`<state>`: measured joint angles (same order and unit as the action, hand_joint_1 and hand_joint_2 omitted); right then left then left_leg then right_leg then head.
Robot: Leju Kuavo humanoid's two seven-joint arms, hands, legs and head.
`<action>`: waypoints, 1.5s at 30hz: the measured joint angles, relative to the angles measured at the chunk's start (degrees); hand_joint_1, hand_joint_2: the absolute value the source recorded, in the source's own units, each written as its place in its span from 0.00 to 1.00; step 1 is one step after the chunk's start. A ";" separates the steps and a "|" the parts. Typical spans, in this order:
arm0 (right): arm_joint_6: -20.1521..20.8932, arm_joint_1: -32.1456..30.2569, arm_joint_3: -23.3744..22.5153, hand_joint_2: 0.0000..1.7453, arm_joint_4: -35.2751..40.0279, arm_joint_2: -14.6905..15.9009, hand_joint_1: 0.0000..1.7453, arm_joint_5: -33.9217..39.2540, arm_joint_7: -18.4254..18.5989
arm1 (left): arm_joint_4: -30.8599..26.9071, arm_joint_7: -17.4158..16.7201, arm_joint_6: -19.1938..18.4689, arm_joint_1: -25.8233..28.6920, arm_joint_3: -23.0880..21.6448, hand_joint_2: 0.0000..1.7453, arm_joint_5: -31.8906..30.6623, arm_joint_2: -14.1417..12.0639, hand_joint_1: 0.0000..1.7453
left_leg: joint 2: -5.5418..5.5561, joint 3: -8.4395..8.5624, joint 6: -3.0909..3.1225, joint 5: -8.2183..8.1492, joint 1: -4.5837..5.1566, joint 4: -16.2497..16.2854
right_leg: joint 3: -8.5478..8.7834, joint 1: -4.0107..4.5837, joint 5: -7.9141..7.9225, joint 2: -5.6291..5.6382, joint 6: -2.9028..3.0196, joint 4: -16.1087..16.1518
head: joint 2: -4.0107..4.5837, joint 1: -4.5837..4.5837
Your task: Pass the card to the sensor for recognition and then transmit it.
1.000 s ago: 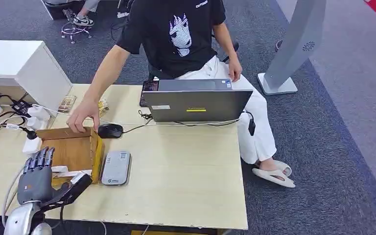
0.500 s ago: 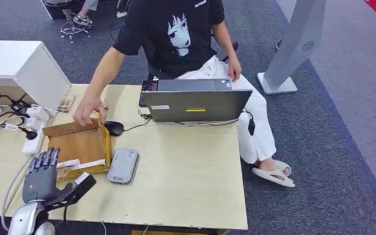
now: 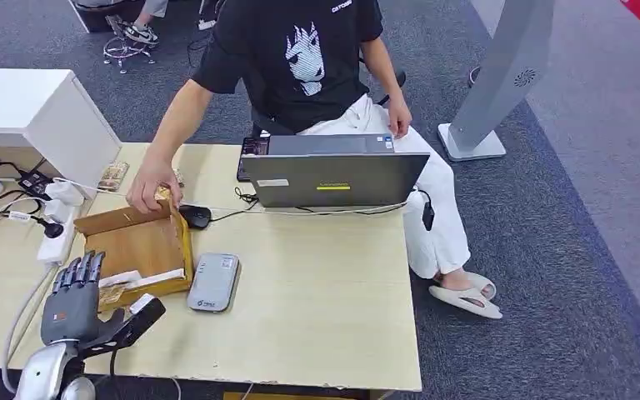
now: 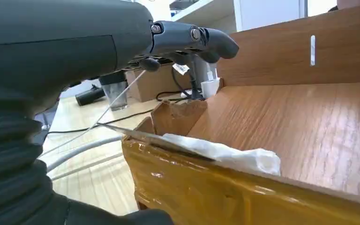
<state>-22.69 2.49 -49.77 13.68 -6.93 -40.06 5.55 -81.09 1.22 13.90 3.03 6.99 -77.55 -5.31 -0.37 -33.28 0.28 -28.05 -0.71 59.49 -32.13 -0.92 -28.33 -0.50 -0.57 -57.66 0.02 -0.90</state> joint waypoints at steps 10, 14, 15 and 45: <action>0.15 0.02 -0.02 1.00 0.00 0.02 0.00 -0.02 0.00 | 0.00 -0.22 -0.15 -0.23 -0.92 1.00 -0.20 0.04 0.92 | 0.00 0.00 0.00 0.00 0.00 0.00 | 0.00 0.00 0.00 0.00 0.00 0.00 | 0.00 0.00; 0.15 0.01 -0.02 1.00 0.00 0.02 0.00 -0.15 0.00 | 0.00 -0.22 -0.15 -0.25 -1.03 1.00 -0.20 0.04 1.00 | 0.00 0.00 0.00 0.00 0.00 0.00 | 0.00 0.00 0.00 0.00 0.00 0.00 | 0.00 0.00; 0.15 0.01 -0.02 1.00 0.00 0.02 0.00 -0.15 0.00 | 0.00 -0.22 -0.15 -0.25 -1.05 1.00 -0.20 0.04 1.00 | 0.00 0.00 0.00 0.00 0.00 0.00 | 0.00 0.00 0.00 0.00 0.00 0.00 | 0.00 0.00; 0.39 0.05 -0.02 1.00 0.09 0.02 0.00 -1.35 0.00 | -0.74 -1.07 -0.92 -1.11 -2.29 1.00 -2.45 0.61 1.00 | 0.00 0.01 0.00 0.00 0.00 0.00 | 0.03 0.00 0.00 0.01 0.00 0.00 | 0.00 0.00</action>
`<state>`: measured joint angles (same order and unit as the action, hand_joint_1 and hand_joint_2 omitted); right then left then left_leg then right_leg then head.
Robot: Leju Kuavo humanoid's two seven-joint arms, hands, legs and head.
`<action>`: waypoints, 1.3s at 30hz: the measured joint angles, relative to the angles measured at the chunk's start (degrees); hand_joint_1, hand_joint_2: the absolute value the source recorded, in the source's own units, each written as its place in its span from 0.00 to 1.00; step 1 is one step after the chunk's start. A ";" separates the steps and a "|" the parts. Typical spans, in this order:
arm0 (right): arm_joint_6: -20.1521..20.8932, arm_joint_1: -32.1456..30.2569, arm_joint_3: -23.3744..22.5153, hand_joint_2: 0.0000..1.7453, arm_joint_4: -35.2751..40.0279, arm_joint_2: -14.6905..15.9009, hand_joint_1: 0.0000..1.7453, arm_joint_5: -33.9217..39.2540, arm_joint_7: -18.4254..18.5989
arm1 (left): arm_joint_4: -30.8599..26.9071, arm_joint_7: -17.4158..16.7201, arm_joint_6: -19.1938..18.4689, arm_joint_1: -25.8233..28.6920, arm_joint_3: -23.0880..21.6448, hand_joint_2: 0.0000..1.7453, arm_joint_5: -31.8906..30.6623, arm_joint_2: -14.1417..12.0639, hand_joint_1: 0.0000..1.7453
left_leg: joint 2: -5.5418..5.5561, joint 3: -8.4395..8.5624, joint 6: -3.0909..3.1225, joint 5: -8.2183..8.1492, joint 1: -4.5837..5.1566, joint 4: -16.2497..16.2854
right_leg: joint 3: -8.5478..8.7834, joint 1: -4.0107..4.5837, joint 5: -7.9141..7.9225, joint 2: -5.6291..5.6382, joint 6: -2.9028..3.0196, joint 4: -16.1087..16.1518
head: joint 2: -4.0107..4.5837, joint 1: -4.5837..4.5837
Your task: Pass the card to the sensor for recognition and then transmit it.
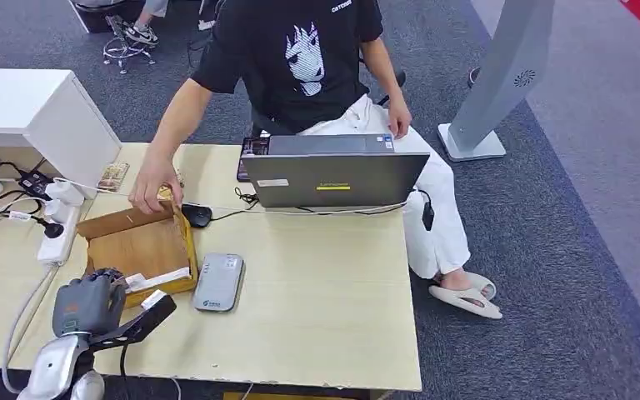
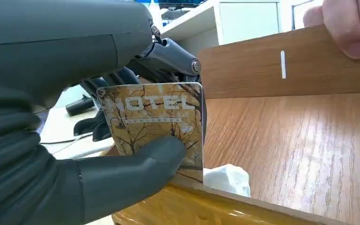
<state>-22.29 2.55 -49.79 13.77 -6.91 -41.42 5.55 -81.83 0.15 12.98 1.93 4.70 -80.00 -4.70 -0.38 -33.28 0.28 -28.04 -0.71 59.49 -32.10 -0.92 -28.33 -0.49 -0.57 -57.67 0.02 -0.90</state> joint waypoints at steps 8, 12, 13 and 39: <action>0.17 0.08 -0.06 1.00 0.11 0.00 0.00 -1.22 -0.22 | -2.44 -0.15 0.35 -1.97 -0.02 1.00 -0.39 0.52 1.00 | 0.02 -0.02 0.00 0.00 0.00 0.00 | -0.02 0.00 0.00 -0.02 0.00 0.00 | 0.00 0.00; 0.15 0.15 -0.15 1.00 0.35 0.00 0.00 -2.07 -1.12 | -5.37 0.02 0.00 -5.19 -0.02 1.00 -0.48 0.83 1.00 | 0.02 -0.01 0.00 0.01 -0.01 0.01 | -0.01 0.01 0.01 -0.02 0.00 0.00 | 0.00 0.00; 0.15 0.20 -0.18 1.00 0.37 0.02 0.00 -2.41 -1.18 | -6.08 0.09 -0.42 -6.11 -0.02 1.00 -0.88 0.83 1.00 | 0.02 -0.01 0.00 0.02 -0.01 0.01 | -0.01 0.01 0.02 -0.02 0.00 0.00 | 0.00 0.00; 0.76 0.77 -0.94 1.00 0.48 0.50 0.00 -4.85 -1.22 | -8.30 -0.04 -6.86 -20.11 -1.51 1.00 -4.37 -0.96 1.00 | -0.02 -0.03 -0.04 0.06 -0.01 0.01 | -0.07 0.01 0.09 0.03 0.00 -0.02 | 0.00 -0.02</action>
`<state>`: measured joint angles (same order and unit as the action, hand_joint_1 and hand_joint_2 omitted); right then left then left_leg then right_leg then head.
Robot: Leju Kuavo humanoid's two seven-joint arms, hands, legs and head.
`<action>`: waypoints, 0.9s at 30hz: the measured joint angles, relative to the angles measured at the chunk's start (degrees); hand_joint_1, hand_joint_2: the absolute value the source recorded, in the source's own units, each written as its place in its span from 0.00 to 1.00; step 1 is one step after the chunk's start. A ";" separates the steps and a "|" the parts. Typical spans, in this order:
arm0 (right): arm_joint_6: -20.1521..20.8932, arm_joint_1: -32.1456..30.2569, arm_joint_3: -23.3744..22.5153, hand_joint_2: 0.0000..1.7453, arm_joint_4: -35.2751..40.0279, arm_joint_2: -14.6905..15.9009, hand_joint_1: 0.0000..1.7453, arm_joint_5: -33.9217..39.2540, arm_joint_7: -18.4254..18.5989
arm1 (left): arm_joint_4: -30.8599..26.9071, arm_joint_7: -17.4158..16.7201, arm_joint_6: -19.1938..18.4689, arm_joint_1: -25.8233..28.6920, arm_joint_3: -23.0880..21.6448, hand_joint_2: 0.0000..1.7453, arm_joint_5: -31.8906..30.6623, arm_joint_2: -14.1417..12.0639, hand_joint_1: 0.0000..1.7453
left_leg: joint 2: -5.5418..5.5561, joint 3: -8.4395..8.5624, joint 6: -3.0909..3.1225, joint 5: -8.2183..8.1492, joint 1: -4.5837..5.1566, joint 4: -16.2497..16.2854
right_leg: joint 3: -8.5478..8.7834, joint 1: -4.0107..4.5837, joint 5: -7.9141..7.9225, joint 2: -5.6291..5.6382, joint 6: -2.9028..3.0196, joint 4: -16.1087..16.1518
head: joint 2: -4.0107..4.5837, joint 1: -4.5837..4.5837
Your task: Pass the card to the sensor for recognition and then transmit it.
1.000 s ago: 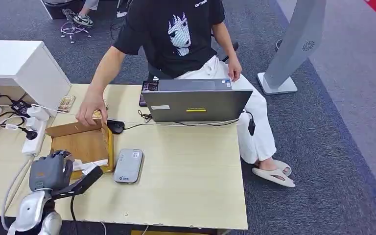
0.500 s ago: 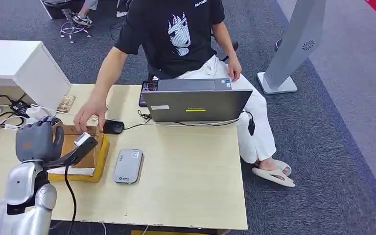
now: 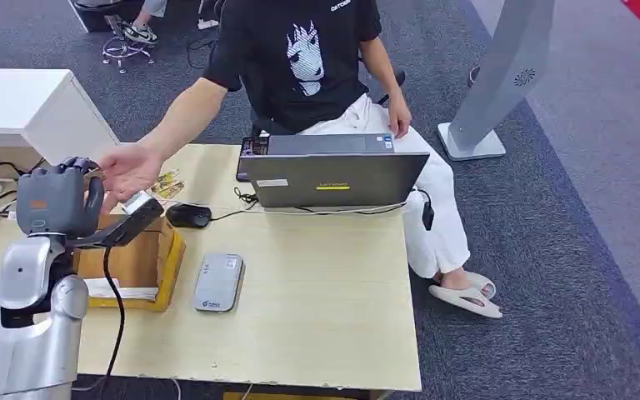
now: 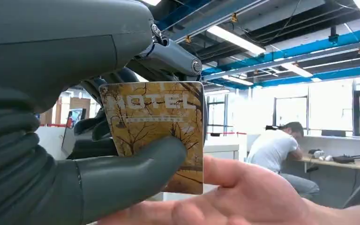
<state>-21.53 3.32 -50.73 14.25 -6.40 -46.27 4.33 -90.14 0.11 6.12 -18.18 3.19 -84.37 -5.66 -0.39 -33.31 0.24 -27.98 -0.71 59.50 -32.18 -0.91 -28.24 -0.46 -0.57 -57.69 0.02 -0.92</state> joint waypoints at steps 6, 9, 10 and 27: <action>0.00 0.02 -0.24 1.00 0.00 0.00 0.00 -0.04 0.00 | 0.13 0.00 0.00 -0.26 -0.07 1.00 -0.02 -0.17 1.00 | 0.00 -0.02 0.00 0.00 0.00 0.00 | -0.02 0.00 -0.01 0.00 0.00 0.00 | 0.00 0.00; 0.00 0.01 -0.26 1.00 0.00 0.00 0.00 -0.07 0.00 | 0.15 0.00 0.00 -0.28 -0.07 1.00 -0.02 -0.17 1.00 | 0.00 -0.02 0.00 0.00 0.00 0.00 | -0.02 0.00 -0.01 0.00 0.00 0.00 | 0.00 0.02; 0.00 0.01 -0.26 1.00 0.02 0.00 0.00 -0.07 0.00 | 0.15 0.00 0.00 -0.28 -0.07 1.00 -0.02 -0.17 1.00 | 0.00 -0.02 0.00 0.00 0.00 0.00 | -0.02 0.00 0.00 0.00 0.00 0.00 | 0.00 0.02; 0.09 0.18 -0.55 1.00 0.02 0.00 0.00 -0.94 0.00 | 0.85 -0.20 -2.23 -4.03 -0.28 1.00 -0.42 -0.20 1.00 | -0.01 -0.02 0.00 0.00 0.00 0.00 | -0.03 0.00 0.00 0.01 0.00 0.00 | 0.00 0.00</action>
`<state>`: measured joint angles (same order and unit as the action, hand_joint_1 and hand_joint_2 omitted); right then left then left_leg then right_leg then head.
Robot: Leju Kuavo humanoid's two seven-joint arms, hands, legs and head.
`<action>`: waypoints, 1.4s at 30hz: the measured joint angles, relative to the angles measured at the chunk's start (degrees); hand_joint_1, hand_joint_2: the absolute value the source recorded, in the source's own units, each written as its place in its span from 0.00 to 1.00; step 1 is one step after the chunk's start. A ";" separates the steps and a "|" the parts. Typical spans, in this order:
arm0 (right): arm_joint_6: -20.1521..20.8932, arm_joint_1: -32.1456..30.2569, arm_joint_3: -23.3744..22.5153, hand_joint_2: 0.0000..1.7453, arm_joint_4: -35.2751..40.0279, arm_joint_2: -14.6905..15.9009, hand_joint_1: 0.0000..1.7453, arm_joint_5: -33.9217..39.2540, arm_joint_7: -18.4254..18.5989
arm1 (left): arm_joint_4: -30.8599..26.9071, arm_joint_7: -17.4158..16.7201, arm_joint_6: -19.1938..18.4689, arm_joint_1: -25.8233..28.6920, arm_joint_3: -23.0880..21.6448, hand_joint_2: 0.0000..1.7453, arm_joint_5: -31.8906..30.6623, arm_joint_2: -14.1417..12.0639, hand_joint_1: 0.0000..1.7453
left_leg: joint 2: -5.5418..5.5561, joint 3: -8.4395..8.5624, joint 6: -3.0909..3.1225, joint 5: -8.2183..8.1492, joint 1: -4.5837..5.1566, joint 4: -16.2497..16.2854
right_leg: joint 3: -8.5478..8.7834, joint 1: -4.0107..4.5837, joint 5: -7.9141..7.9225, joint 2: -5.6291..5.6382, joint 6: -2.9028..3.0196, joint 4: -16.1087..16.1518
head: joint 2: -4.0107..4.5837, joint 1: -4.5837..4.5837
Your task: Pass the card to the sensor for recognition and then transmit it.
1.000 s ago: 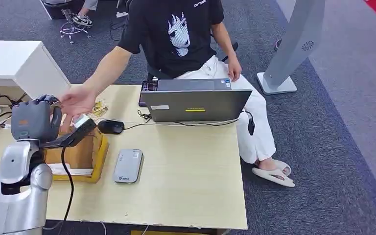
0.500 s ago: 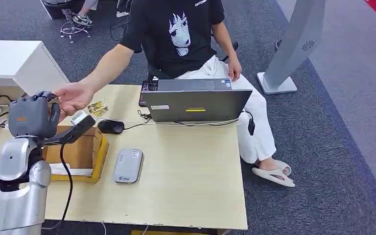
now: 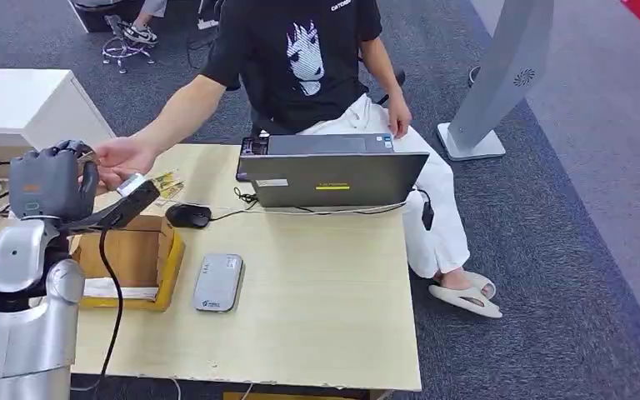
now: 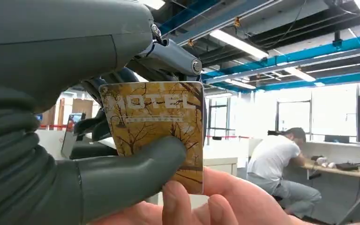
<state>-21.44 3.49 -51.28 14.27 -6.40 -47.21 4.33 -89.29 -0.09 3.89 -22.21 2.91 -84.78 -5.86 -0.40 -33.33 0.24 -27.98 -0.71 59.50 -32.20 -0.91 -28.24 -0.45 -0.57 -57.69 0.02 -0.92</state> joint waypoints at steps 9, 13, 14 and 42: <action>0.02 0.12 -0.26 1.00 0.00 0.00 0.00 -0.77 0.24 | 0.72 0.00 0.00 -0.27 -0.59 1.00 -0.17 0.02 0.06 | 0.00 -0.01 0.00 0.00 0.00 0.00 | 0.00 0.00 0.00 0.00 0.00 0.00 | 0.00 0.00; 0.22 0.12 -0.33 1.00 0.00 0.00 0.00 -0.96 0.31 | 0.92 -0.89 0.48 0.11 -0.65 1.00 -0.66 0.11 0.00 | 0.00 -0.01 0.00 0.00 0.00 0.00 | 0.00 0.00 0.00 0.00 0.00 0.00 | 0.00 0.02; 0.22 0.12 -0.35 1.00 0.00 0.00 0.00 -1.07 0.33 | 0.92 -1.01 0.74 0.18 -0.66 1.00 -0.79 0.18 0.00 | 0.01 -0.01 0.00 0.00 0.00 0.00 | 0.00 0.00 0.00 0.00 0.00 0.00 | 0.00 0.00; 0.44 0.45 -1.70 1.00 0.33 0.00 0.00 -2.56 1.22 | -0.02 -0.96 1.20 4.15 -0.63 1.00 -2.71 3.04 0.00 | 0.02 -0.03 0.00 0.00 0.00 0.00 | 0.01 0.00 -0.01 -0.02 0.00 -0.01 | 0.00 0.02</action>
<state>-21.00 3.94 -52.98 14.60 -6.40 -49.77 5.55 -89.31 -1.05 5.09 -18.06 2.27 -87.49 -2.82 -0.38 -33.36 0.24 -27.98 -0.71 59.50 -32.20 -0.91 -28.24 -0.47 -0.57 -57.70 0.02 -0.90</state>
